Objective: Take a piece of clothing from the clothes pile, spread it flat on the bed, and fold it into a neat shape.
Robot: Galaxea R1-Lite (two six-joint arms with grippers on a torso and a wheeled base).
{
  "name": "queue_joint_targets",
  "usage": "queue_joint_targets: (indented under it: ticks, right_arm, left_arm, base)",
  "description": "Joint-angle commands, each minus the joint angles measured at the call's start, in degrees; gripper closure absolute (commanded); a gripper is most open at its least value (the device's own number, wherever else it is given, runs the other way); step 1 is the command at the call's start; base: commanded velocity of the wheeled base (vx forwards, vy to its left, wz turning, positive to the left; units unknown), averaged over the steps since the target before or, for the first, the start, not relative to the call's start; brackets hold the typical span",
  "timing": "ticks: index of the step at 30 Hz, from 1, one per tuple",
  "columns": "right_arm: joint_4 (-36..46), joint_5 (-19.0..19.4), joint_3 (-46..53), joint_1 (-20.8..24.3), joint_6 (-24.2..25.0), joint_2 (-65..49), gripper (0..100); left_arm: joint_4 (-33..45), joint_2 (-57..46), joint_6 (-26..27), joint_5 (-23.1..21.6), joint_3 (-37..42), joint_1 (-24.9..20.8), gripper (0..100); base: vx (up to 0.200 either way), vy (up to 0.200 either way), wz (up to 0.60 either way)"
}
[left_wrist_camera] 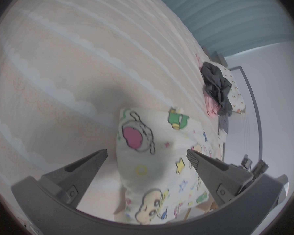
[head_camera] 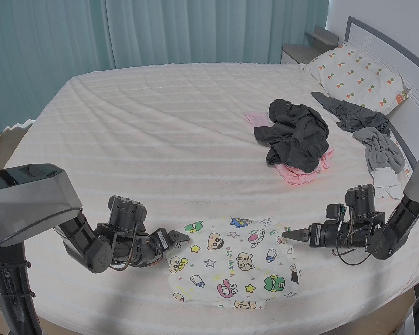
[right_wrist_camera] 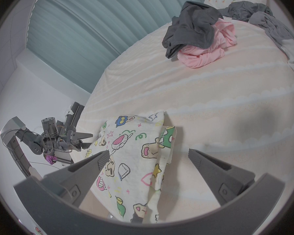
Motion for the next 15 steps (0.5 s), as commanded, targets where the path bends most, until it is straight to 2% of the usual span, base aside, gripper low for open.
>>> queue_joint_targets:
  ticks: [1,3,4,6,15]
  right_arm:
    - [-2.2,0.1,0.6,-0.4,2.1,2.8,0]
    - [-2.3,0.1,0.6,-0.4,2.1,2.8,0]
    - [-3.1,0.1,0.6,-0.3,2.8,2.7,0]
    - [-3.7,0.1,0.6,-0.3,2.8,2.8,0]
    - [-4.2,0.2,0.7,-0.1,2.9,2.9,0]
  left_arm:
    - [0.1,4.2,-2.7,3.8,-4.1,-1.3,0]
    - [0.1,4.3,-2.9,4.0,-4.2,-1.3,0]
    - [0.1,5.1,-5.4,6.4,-5.8,-1.7,0]
    - [0.1,5.5,-6.4,7.3,-6.6,-1.8,0]
    - [0.1,5.5,-7.5,7.4,-7.1,-2.1,0]
  base:
    - [0.0,0.0,0.0]
    - [0.0,0.0,0.0]
    - [0.0,0.0,0.0]
    - [0.0,0.0,0.0]
    - [0.0,0.0,0.0]
